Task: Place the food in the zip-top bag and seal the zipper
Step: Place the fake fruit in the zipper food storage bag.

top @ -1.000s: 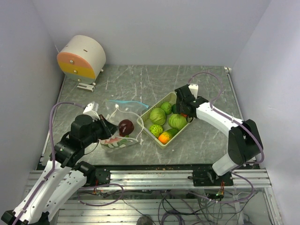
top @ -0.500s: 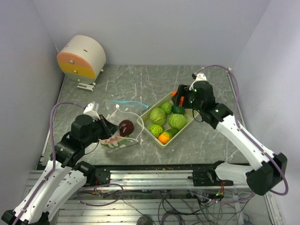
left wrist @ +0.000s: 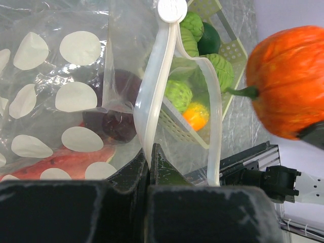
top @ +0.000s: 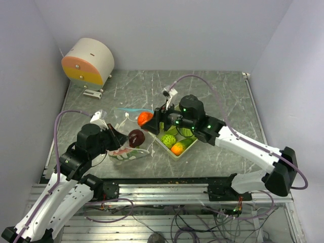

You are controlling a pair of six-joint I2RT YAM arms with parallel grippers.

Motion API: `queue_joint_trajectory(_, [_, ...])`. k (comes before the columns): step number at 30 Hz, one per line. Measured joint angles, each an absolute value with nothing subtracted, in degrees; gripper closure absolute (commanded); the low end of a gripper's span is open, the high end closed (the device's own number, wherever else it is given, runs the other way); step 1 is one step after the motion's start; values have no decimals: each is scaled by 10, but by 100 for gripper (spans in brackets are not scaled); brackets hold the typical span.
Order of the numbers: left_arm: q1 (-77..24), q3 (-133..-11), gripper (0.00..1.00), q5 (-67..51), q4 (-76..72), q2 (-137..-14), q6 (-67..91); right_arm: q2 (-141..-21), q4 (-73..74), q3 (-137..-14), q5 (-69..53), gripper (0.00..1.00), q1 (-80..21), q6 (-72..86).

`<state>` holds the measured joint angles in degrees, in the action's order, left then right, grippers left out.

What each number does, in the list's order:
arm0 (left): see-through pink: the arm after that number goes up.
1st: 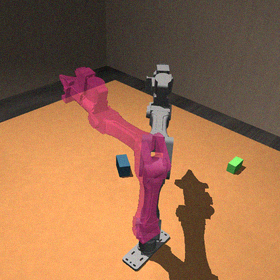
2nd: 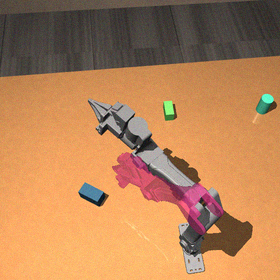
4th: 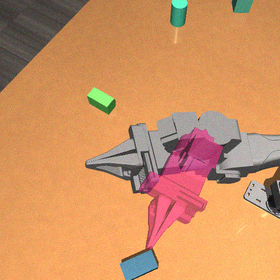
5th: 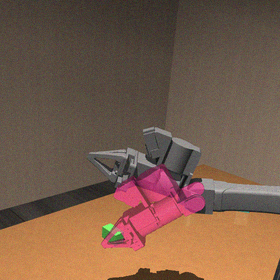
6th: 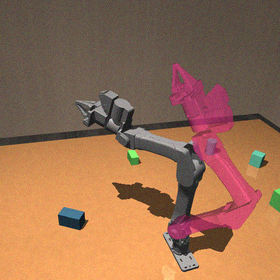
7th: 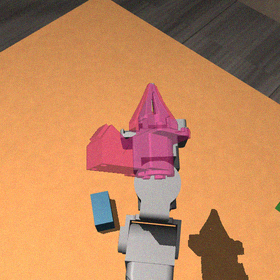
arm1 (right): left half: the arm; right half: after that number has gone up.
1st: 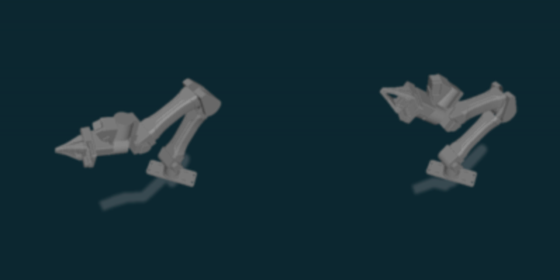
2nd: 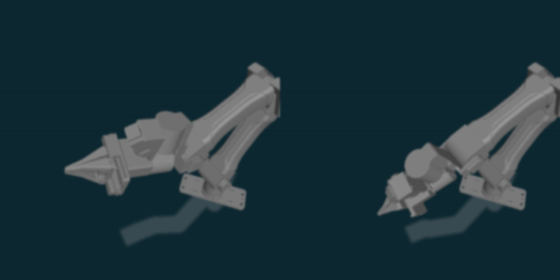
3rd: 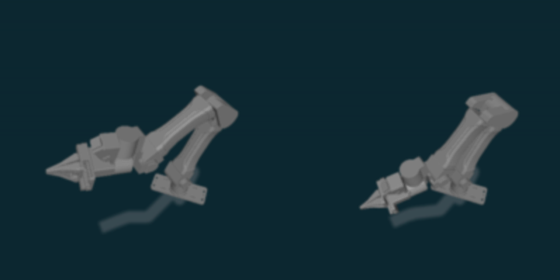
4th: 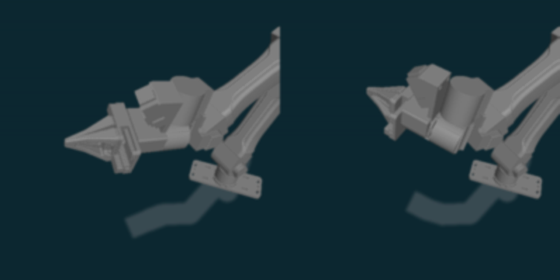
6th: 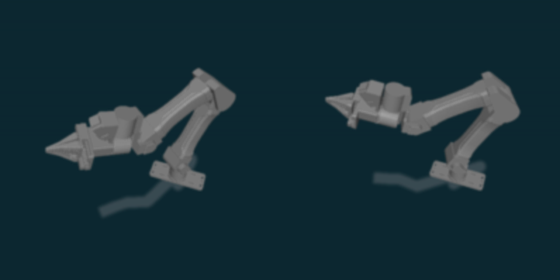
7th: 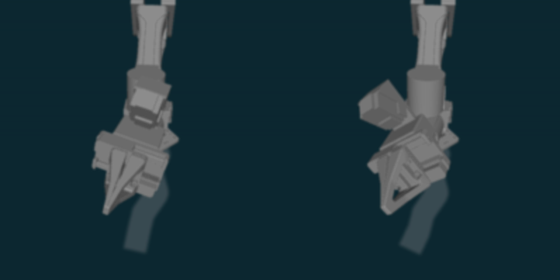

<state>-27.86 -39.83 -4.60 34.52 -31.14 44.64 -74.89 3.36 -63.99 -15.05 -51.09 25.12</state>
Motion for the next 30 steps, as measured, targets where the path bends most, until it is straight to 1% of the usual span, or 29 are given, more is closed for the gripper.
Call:
queue_joint_trajectory(3, [-279,-398,93,-46,345,-311,446,-781,26,-647,-163,61,-520,252])
queue_joint_trajectory(4, [-279,-398,93,-46,345,-311,446,-793,24,-649,-163,57,-522,252])
queue_joint_trajectory(9, [-279,-398,93,-46,345,-314,446,-841,32,-665,-149,28,-528,248])
queue_joint_trajectory(13, [-279,-398,93,-46,345,-321,446,-861,45,-673,-133,2,-528,243])
queue_joint_trajectory(14, [-279,-398,93,-46,345,-322,446,-863,47,-675,-131,0,-529,243])
queue_joint_trajectory(25, [-279,-389,93,-46,339,-319,449,-863,57,-688,-124,0,-542,230])
queue_joint_trajectory(27, [-279,-388,93,-46,338,-320,450,-857,68,-688,-109,0,-545,229])
queue_joint_trajectory(30, [-279,-388,93,-47,337,-320,451,-831,96,-688,-51,0,-547,233])
